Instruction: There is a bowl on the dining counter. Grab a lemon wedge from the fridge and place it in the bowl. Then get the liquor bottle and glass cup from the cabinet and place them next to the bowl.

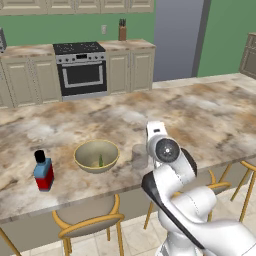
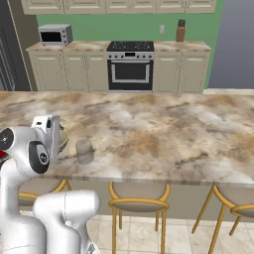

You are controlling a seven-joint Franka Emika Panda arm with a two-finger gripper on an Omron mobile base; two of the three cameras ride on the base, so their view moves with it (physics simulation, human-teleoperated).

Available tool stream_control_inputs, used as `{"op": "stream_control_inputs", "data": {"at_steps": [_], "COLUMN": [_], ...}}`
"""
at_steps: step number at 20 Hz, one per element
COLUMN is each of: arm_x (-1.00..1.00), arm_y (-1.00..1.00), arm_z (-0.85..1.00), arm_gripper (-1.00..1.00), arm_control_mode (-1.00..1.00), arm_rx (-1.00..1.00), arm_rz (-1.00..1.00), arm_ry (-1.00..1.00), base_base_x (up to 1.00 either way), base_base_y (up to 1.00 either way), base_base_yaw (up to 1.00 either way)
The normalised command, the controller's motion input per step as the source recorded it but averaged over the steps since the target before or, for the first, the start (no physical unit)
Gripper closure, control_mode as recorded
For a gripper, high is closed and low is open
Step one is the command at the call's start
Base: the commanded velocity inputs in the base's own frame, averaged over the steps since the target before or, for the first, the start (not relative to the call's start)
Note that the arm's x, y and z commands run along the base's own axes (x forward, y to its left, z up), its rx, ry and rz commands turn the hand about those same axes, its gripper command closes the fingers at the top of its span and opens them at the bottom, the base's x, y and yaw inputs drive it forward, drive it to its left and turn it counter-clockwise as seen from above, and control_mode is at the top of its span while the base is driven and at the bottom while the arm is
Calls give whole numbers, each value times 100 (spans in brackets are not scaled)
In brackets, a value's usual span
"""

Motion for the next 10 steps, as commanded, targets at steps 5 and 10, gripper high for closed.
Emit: {"op": "stream_control_inputs", "data": {"at_steps": [5, 10], "arm_x": [-42, -46], "arm_y": [0, 0], "arm_z": [50, 37], "arm_gripper": [-100, -100], "arm_control_mode": [-100, -100], "arm_rx": [-2, -3], "arm_rz": [1, 2], "arm_ry": [-25, -25], "base_base_x": [0, 0], "base_base_y": [0, 0], "base_base_yaw": [0, 0]}}
